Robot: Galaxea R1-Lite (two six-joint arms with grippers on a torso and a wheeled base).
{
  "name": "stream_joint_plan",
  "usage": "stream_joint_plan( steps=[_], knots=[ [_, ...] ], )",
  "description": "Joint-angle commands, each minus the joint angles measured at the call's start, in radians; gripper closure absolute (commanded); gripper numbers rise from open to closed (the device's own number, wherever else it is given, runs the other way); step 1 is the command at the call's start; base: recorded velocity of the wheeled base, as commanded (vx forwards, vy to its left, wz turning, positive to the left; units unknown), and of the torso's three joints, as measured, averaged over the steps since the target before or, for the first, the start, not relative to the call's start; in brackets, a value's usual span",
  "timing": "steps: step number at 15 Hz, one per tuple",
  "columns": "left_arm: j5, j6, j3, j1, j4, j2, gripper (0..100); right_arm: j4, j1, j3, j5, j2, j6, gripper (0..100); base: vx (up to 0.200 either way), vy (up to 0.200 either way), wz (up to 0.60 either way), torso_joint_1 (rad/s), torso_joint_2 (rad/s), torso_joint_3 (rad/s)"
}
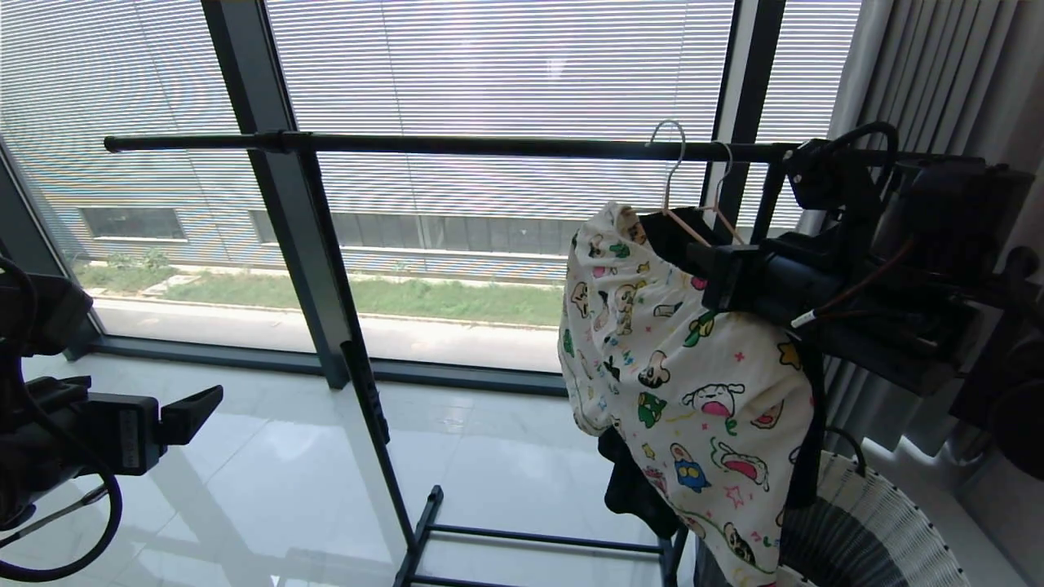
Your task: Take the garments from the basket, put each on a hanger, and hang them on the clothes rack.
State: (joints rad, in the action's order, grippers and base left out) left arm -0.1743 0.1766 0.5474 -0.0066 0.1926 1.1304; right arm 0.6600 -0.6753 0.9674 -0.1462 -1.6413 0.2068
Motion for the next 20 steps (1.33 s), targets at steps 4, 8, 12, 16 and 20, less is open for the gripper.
stream_joint_plan(
  steps=[4,8,12,16,20],
  knots=[
    [-0.001,0.000,0.000,-0.003,0.001,0.002,0,0.001,-0.004,0.005,0.007,0.012,-0.047,100,0.200,0.000,0.00,0.005,0.00,0.005],
    [-0.001,0.000,0.000,-0.016,0.001,0.002,0,0.001,-0.024,0.005,0.007,0.028,-0.056,100,0.150,0.000,0.00,0.004,0.00,0.002],
    [-0.001,-0.002,0.000,-0.024,0.001,0.000,0,0.000,-0.009,0.040,0.013,0.000,-0.058,100,0.000,0.000,0.00,0.000,0.00,0.000],
    [-0.001,-0.002,-0.001,-0.024,0.001,-0.017,0,0.000,0.019,0.082,0.013,-0.075,-0.058,100,0.000,0.000,0.00,0.000,0.00,0.000],
    [-0.001,-0.002,-0.001,-0.027,0.015,-0.017,0,-0.028,0.083,0.197,0.014,-0.178,-0.081,100,0.000,0.000,0.00,0.000,0.00,0.000]
  ],
)
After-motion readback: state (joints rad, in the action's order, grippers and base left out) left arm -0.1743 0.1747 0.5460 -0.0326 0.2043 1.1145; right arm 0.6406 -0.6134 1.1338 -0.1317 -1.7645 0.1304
